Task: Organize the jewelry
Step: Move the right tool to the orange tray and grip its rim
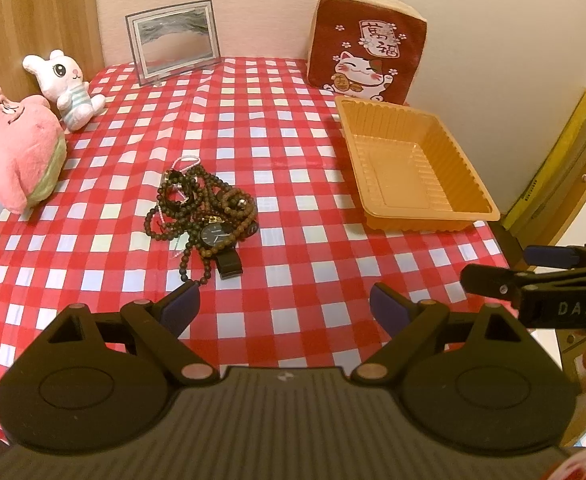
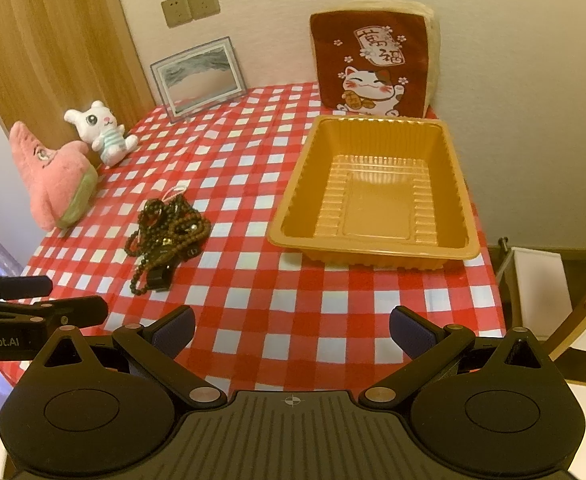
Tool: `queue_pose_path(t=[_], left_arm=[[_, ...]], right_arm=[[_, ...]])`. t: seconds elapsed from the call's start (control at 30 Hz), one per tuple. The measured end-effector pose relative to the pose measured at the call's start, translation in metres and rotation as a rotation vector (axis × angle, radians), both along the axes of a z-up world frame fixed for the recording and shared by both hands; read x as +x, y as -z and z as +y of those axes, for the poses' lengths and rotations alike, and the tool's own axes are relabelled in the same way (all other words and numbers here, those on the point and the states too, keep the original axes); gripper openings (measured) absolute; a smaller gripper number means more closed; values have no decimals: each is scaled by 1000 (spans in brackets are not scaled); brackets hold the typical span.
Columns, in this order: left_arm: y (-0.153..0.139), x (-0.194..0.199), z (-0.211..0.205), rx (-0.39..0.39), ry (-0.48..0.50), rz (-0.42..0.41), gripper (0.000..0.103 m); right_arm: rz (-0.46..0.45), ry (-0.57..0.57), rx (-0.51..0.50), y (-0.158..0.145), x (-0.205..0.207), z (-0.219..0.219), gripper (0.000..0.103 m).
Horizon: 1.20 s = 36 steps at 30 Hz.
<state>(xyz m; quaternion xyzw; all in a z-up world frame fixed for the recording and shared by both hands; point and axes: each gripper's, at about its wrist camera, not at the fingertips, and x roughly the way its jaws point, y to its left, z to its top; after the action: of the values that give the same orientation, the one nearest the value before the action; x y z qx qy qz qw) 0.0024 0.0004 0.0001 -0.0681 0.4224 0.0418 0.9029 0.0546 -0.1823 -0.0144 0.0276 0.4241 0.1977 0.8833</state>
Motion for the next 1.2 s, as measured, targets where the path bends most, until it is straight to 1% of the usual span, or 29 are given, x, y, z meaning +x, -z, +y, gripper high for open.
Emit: queue_pose_path(t=[0.13, 0.27, 0.4, 0.57, 0.63, 0.73, 0.8, 0.87, 0.9, 0.97, 1.1, 1.2], left_arm=[[4, 5, 3, 16, -27, -13, 91], [6, 13, 13, 39, -88, -31, 91], [9, 20, 22, 41, -146, -44, 91], [15, 27, 23, 72, -194, -51, 91], [19, 30, 22, 86, -219, -62, 91], [25, 32, 20, 88, -241, -74, 89], [31, 33, 18, 90, -263, -77, 86], [36, 35, 17, 94, -286, -75, 86], [39, 35, 17, 96, -296, -70, 84], [45, 36, 17, 97, -305, -66, 84], [55, 40, 21, 112, -306, -50, 83], [61, 45, 27, 114, -292, -52, 82]], right_arm=[[-44, 50, -1, 1, 6, -15, 103], [-94, 115, 7, 10, 18, -34, 103], [-156, 181, 34, 22, 37, -66, 103], [-179, 219, 55, 40, 59, -91, 103], [-199, 227, 68, 48, 66, -99, 103], [-239, 246, 89, 59, 74, -107, 102], [-253, 243, 102, 68, 81, -110, 93], [-228, 251, 94, 80, 89, -110, 84], [-218, 261, 106, 85, 93, -111, 80], [-206, 298, 132, 97, 101, -113, 76], [-169, 386, 172, 112, 111, -117, 63], [-161, 422, 197, 119, 115, -118, 59]])
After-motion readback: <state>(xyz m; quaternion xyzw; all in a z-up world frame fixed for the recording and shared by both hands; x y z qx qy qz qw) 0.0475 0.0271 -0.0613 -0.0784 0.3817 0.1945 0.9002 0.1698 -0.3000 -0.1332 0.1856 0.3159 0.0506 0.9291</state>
